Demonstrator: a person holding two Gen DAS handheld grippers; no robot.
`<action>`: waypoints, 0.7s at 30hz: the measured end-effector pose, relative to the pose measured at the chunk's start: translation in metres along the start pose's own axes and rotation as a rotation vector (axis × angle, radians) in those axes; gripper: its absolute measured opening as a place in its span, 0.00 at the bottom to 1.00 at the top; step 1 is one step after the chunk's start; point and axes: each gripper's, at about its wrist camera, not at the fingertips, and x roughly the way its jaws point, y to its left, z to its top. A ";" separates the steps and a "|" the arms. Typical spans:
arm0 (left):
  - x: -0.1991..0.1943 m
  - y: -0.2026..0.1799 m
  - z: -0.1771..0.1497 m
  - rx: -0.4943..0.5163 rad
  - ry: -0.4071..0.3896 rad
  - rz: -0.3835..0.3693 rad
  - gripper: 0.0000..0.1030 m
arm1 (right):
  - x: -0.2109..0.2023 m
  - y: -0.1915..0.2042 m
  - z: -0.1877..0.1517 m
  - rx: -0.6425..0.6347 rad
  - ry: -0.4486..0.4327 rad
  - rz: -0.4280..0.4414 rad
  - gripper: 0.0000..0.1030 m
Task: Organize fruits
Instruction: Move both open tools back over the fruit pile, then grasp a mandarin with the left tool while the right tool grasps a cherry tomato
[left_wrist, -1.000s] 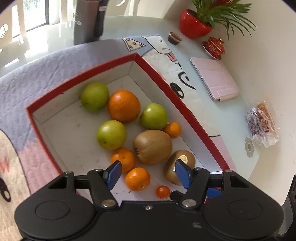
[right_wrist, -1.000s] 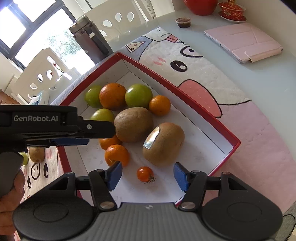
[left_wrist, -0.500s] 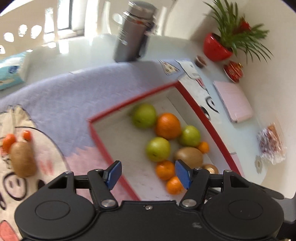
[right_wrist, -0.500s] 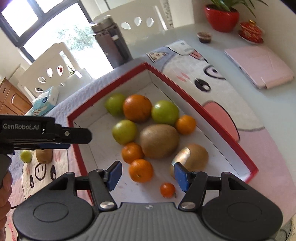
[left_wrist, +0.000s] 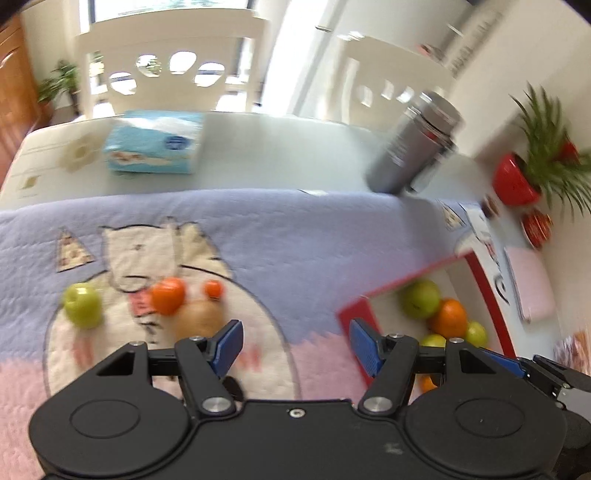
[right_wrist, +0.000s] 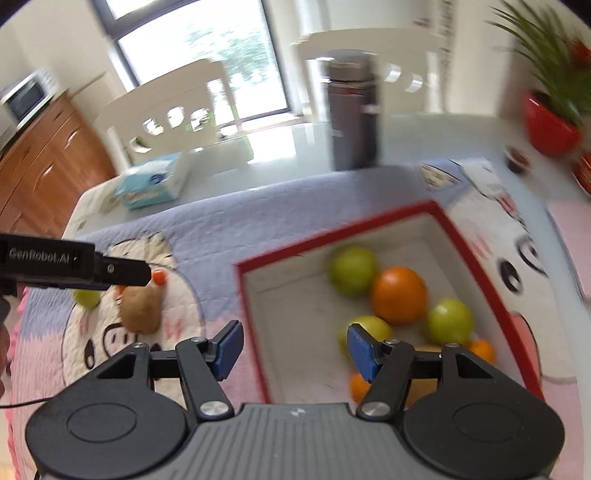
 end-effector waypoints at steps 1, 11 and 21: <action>-0.002 0.009 0.003 -0.012 -0.006 0.006 0.74 | 0.001 0.008 0.005 -0.023 0.002 0.004 0.62; -0.025 0.101 0.024 -0.125 -0.070 0.133 0.74 | 0.015 0.077 0.048 -0.185 0.006 0.080 0.63; -0.002 0.156 0.018 -0.254 -0.012 0.092 0.72 | 0.062 0.129 0.060 -0.238 0.070 0.176 0.59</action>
